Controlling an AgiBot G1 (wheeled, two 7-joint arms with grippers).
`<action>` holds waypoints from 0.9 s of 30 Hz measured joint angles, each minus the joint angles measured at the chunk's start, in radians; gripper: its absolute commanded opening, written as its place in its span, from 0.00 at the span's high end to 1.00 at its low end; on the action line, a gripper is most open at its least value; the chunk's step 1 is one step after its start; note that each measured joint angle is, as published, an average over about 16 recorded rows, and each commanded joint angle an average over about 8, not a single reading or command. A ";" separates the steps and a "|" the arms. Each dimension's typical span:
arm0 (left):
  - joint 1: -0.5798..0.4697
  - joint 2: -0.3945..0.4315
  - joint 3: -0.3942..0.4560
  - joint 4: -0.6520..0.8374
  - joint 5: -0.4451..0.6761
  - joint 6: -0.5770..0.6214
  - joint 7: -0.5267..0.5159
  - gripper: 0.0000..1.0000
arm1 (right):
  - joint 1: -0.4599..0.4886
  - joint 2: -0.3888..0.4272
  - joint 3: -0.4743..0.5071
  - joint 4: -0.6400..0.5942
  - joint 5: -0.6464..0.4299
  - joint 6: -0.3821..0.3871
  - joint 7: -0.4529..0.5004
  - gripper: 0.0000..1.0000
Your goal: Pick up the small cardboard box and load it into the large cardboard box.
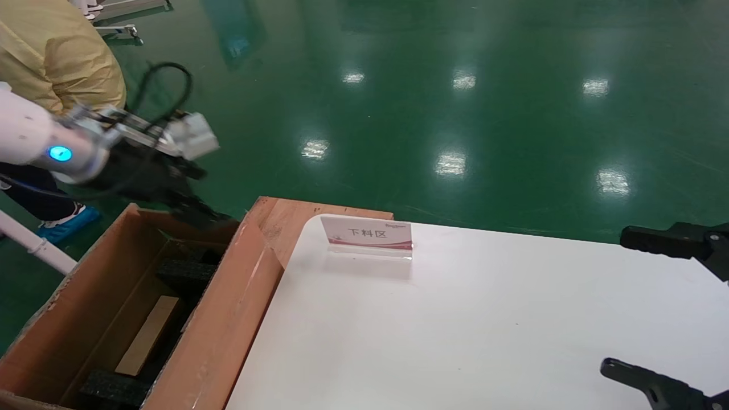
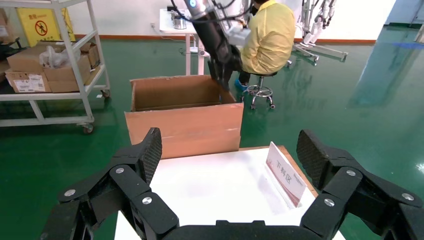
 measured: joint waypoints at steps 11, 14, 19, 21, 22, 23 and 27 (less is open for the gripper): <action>0.249 0.018 -0.343 -0.044 -0.105 0.096 0.111 0.00 | -0.001 -0.001 0.002 0.000 -0.001 -0.001 0.001 0.00; 0.319 0.022 -0.439 -0.056 -0.134 0.122 0.142 0.00 | -0.001 -0.001 0.003 0.000 -0.002 -0.001 0.002 0.00; 0.434 0.031 -0.597 -0.076 -0.182 0.167 0.194 0.00 | -0.001 -0.002 0.005 0.001 -0.003 -0.002 0.003 0.00; 0.480 0.034 -0.661 -0.084 -0.202 0.184 0.214 0.00 | -0.002 -0.002 0.006 0.001 -0.004 -0.002 0.003 0.00; 0.503 0.035 -0.693 -0.088 -0.212 0.193 0.224 0.00 | -0.002 -0.002 0.006 0.001 -0.004 -0.002 0.003 0.00; 0.526 0.037 -0.725 -0.092 -0.221 0.202 0.235 0.00 | -0.002 -0.002 0.007 0.001 -0.004 -0.002 0.004 0.00; 0.619 0.044 -0.852 -0.108 -0.260 0.237 0.276 0.00 | -0.002 -0.003 0.008 0.002 -0.005 -0.003 0.004 0.00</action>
